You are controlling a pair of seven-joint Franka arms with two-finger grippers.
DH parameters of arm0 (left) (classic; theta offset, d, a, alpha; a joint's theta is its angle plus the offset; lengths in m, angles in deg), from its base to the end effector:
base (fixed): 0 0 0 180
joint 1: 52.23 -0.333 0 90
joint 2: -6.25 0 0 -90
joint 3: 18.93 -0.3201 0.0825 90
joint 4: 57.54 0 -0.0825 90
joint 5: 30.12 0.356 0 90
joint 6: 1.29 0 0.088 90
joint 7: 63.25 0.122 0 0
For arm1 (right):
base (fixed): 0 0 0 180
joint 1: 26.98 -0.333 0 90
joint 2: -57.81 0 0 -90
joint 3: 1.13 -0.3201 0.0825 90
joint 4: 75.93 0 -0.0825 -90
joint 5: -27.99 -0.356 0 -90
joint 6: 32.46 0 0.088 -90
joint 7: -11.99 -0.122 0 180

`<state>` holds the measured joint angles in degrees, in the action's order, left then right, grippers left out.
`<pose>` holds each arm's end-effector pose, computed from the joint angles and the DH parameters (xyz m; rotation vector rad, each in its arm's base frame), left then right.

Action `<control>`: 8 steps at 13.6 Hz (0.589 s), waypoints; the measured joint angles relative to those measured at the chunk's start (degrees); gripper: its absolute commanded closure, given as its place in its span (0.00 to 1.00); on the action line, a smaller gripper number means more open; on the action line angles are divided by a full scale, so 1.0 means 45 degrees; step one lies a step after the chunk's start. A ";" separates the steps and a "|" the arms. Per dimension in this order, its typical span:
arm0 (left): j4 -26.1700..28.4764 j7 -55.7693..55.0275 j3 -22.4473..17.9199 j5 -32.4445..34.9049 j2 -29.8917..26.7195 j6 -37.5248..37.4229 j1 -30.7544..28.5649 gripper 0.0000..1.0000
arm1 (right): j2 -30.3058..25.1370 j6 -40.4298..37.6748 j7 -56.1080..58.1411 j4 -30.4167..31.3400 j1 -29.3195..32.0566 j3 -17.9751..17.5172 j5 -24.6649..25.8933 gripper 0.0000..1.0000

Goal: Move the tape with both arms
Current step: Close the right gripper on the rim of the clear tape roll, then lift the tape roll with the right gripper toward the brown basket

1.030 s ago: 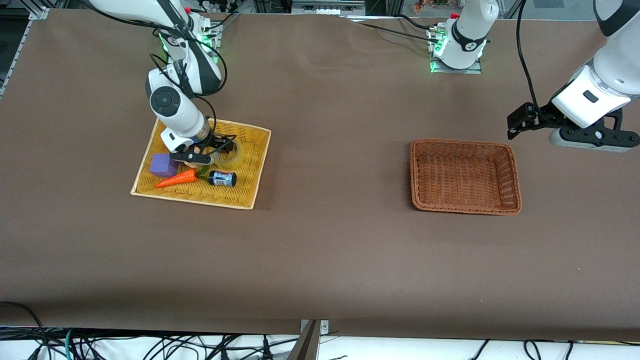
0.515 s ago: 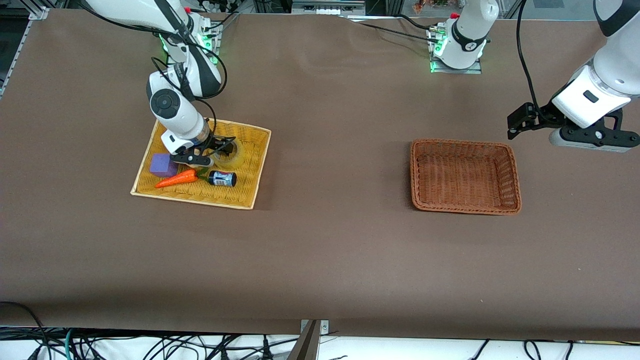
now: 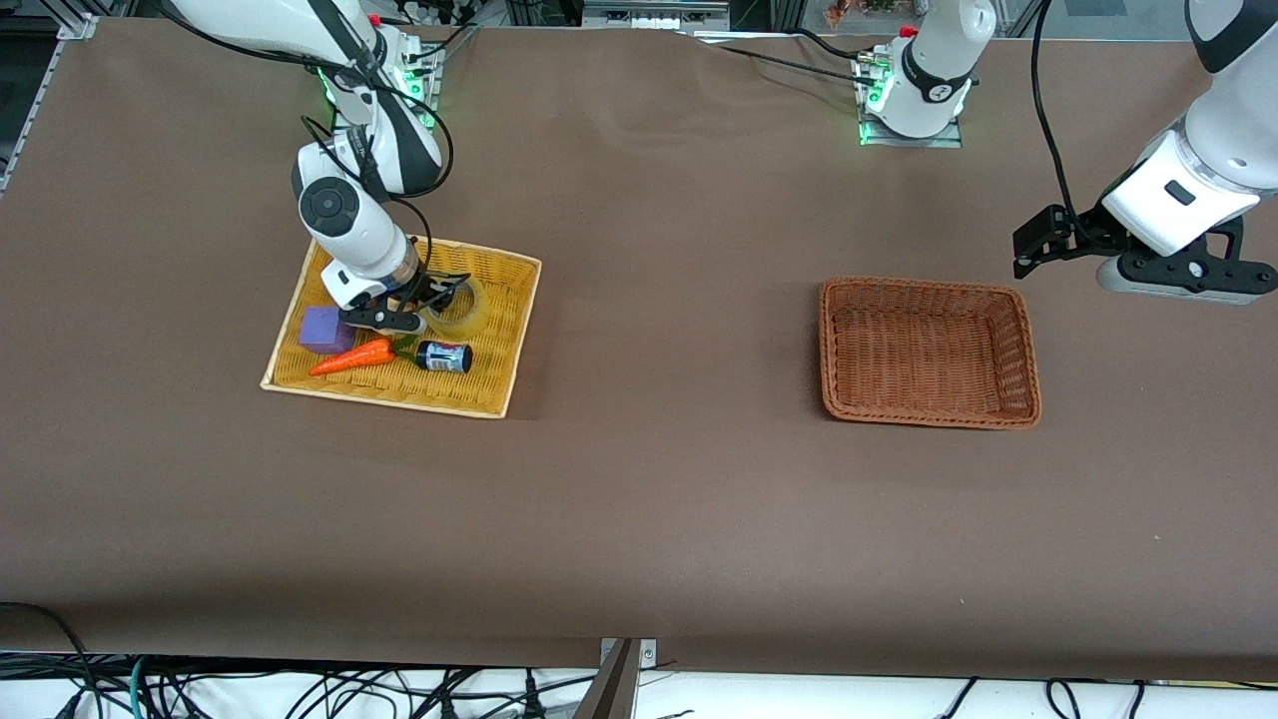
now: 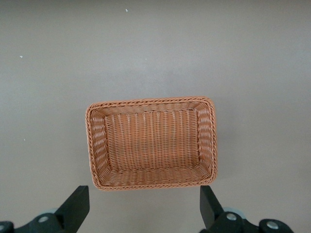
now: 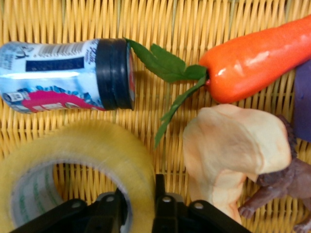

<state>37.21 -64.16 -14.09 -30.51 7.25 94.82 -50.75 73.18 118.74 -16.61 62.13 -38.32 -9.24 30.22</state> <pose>0.5360 -0.0598 0.5766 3.1295 -0.1467 0.0091 0.4526 0.1627 0.2143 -3.1312 0.2031 0.0635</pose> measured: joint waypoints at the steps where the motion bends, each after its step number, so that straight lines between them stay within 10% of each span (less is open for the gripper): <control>1: 0.0000 0.0000 -0.0001 0.0000 0.0000 0.0000 -0.0001 0.00 | -0.0044 -0.0092 0.0005 -0.0157 0.0003 0.0014 0.0005 1.00; 8: -0.0002 0.0000 -0.0017 0.0000 0.0000 0.0000 -0.0005 0.00 | -0.1935 -0.5394 0.0011 -0.3414 0.0004 -0.0001 0.0024 1.00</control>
<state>37.20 -64.16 -14.16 -30.51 7.25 94.82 -50.77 64.48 94.47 -16.56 46.76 -38.31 -9.24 30.32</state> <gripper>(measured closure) 0.000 0.780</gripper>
